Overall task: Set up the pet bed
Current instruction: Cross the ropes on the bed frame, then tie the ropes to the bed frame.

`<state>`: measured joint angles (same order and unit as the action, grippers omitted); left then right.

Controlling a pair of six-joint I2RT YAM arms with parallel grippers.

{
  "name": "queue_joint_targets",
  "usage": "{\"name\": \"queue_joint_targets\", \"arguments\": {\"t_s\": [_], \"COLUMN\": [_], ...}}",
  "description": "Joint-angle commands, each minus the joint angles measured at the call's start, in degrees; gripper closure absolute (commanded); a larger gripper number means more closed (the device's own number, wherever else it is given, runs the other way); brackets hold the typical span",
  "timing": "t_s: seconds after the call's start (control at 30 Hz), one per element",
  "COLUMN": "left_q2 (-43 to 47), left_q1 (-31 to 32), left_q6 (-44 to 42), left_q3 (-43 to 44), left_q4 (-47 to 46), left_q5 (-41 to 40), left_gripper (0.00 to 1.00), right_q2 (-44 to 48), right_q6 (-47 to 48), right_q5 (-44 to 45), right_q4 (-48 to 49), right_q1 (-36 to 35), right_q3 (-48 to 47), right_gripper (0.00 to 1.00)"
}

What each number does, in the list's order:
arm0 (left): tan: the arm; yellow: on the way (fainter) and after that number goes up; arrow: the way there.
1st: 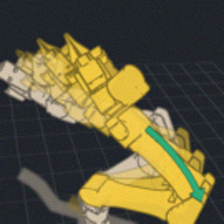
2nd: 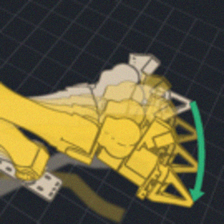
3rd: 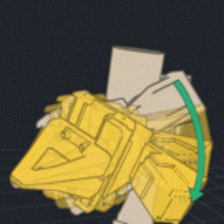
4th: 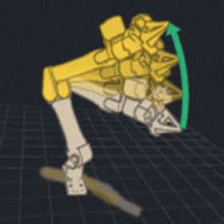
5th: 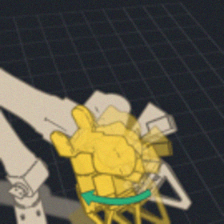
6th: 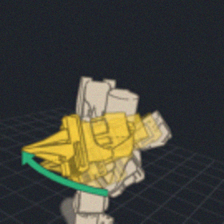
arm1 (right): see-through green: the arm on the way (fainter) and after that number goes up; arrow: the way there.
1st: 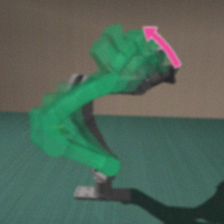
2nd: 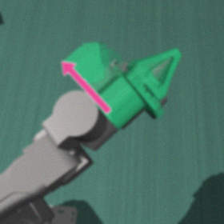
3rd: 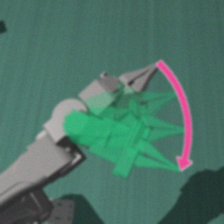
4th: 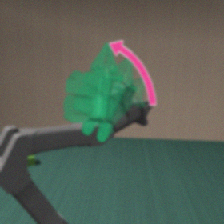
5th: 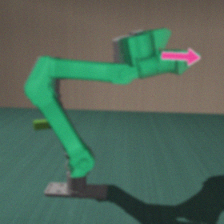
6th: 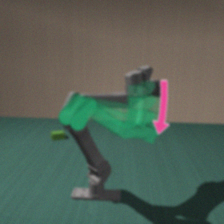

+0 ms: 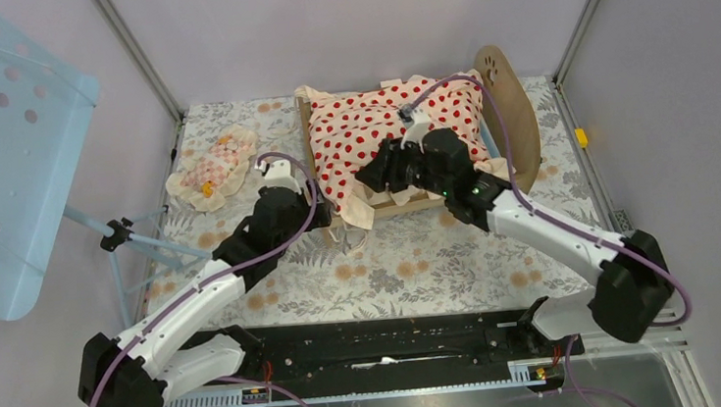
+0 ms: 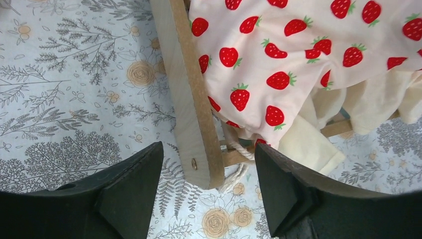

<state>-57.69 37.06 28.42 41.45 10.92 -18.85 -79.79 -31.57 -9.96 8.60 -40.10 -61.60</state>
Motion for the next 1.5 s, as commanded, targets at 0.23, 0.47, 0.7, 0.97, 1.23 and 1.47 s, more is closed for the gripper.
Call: {"name": "queue_joint_targets", "arguments": {"t_s": [0.23,0.47,0.7,0.97,1.23,1.47], "left_q2": [-7.03,-10.43,-10.93,-15.3,-21.51,-24.35], "left_q1": [-0.31,-0.27,-0.31,-3.7,-7.02,-8.85], "left_q6": [-0.9,-1.51,-2.35,-3.97,-5.04,-7.36], "left_q3": [2.05,3.08,2.97,5.74,11.24,15.46], "left_q4": [-0.54,0.64,0.71,-0.7,-0.2,2.41], "left_q5": [-1.65,-2.17,-3.0,-0.19,4.17,7.16], "left_gripper": [0.35,0.41,0.44,0.5,0.53,0.51], "right_q2": [17.15,19.05,13.72,-0.33,-15.78,-26.02], "right_q6": [19.5,27.78,35.8,37.6,32.88,32.08], "right_q5": [-6.49,-9.22,-11.73,-8.3,-6.75,-3.23], "right_q4": [13.83,24.0,37.02,49.9,64.81,72.42], "right_q1": [-3.16,-6.75,-10.6,-17.04,-17.3,-17.38], "right_q3": [20.61,31.06,38.16,37.29,33.18,28.26], "right_gripper": [0.56,0.57,0.55,0.57,0.62,0.63]}}
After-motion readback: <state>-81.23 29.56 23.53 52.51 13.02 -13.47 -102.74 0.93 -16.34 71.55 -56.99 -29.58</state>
